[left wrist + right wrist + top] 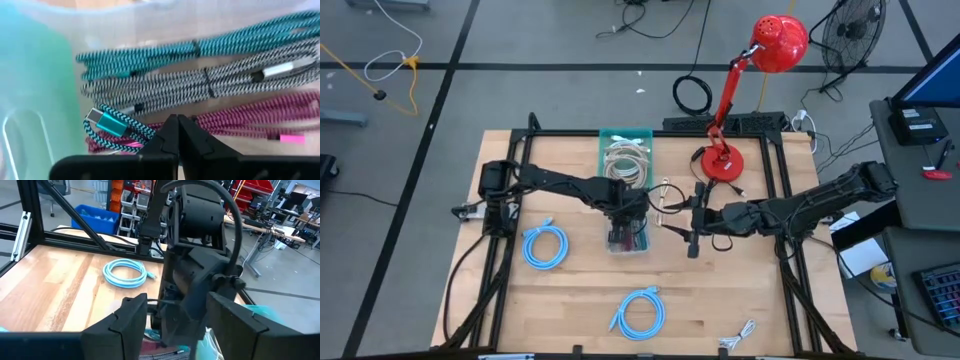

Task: Pick & Place USB Port
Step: Put the blue black tied USB cable into the transparent bin

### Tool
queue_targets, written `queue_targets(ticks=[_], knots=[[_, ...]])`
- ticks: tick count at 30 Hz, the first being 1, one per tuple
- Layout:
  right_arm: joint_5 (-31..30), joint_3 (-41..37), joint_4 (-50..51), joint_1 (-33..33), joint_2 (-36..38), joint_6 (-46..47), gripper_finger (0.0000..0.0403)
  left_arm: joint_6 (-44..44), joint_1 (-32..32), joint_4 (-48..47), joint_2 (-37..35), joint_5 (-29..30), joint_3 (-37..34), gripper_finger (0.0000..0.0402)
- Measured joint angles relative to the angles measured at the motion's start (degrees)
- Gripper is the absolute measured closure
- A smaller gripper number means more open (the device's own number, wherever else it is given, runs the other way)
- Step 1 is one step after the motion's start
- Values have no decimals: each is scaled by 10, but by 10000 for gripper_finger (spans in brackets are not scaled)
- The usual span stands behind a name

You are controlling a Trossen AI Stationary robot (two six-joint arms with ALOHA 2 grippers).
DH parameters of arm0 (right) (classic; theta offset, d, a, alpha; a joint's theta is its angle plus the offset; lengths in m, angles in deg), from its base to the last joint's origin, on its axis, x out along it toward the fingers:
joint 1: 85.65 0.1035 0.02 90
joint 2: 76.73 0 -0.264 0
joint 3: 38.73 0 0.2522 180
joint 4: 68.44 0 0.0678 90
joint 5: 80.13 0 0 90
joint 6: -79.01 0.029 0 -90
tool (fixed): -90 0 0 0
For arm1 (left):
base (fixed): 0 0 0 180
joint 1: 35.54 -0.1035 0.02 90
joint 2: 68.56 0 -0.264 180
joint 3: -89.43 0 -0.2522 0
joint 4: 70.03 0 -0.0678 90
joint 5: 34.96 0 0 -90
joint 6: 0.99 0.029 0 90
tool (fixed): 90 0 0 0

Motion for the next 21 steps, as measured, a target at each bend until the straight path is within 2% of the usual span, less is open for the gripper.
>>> queue_targets(ticks=[12, 21], knots=[[0, 0, 0, 0, 0, 0, 206, -35, 0, -26, 0, 75, 0, 400], [0, 0, 0, 0, 0, 4, 206, -59, 0, -36, -4, 108, 0, 399]])
